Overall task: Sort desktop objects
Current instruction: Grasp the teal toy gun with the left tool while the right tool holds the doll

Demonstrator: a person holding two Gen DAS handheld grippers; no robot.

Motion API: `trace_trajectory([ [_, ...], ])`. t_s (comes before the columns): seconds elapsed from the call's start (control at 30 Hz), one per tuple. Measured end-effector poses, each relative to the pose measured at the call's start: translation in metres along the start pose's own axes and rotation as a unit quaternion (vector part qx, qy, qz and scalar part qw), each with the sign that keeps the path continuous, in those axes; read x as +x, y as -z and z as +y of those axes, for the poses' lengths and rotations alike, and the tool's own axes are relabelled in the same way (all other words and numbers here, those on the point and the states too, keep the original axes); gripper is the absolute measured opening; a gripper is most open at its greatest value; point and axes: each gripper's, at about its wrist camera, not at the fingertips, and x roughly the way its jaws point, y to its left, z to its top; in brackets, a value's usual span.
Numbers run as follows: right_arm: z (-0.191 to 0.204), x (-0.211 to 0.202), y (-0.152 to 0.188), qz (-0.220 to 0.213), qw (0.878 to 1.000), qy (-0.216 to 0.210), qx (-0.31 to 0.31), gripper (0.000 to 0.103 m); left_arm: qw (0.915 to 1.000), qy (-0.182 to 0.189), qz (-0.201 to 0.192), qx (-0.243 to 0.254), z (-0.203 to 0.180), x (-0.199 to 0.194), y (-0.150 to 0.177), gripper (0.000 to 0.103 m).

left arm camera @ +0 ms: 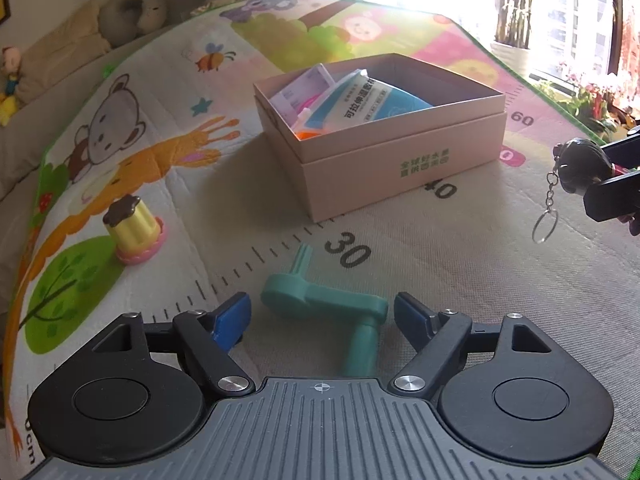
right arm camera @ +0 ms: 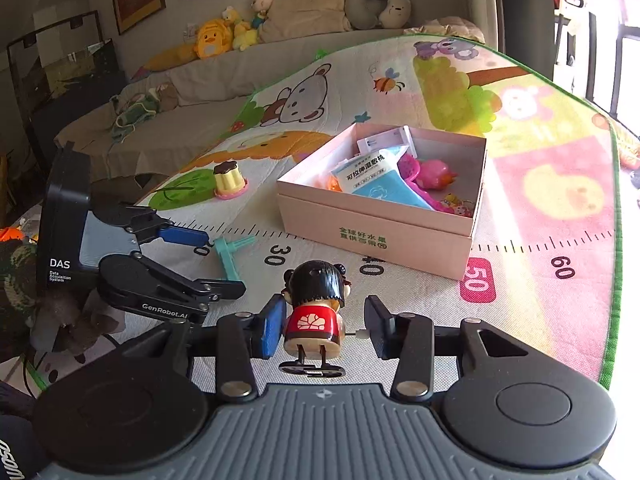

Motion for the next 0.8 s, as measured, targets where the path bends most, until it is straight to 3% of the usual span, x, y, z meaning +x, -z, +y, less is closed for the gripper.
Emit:
trace_trajectory([
  [0.07, 0.0, 0.0, 0.002, 0.003, 1.0, 0.0, 0.001, 0.043, 1.0, 0.007, 0.002, 0.0, -0.003, 0.003, -0.001, 0.072],
  [0.17, -0.001, 0.0, 0.005, 0.009, 1.0, 0.0, 0.003, 0.043, 0.9997, 0.023, -0.001, -0.002, -0.007, -0.001, 0.0, 0.051],
  [0.27, -0.001, 0.0, 0.009, 0.015, 1.0, 0.0, 0.005, 0.043, 0.9999, 0.014, -0.004, 0.005, -0.012, -0.008, 0.004, 0.031],
  [0.6, -0.006, -0.005, 0.014, 0.017, 1.0, 0.01, 0.013, 0.043, 0.9998, 0.009, -0.017, 0.009, -0.014, -0.036, 0.017, 0.031],
  [0.8, -0.006, -0.01, 0.012, 0.008, 1.0, 0.011, 0.01, 0.043, 0.9986, 0.013, -0.05, 0.014, -0.02, -0.057, 0.006, 0.031],
])
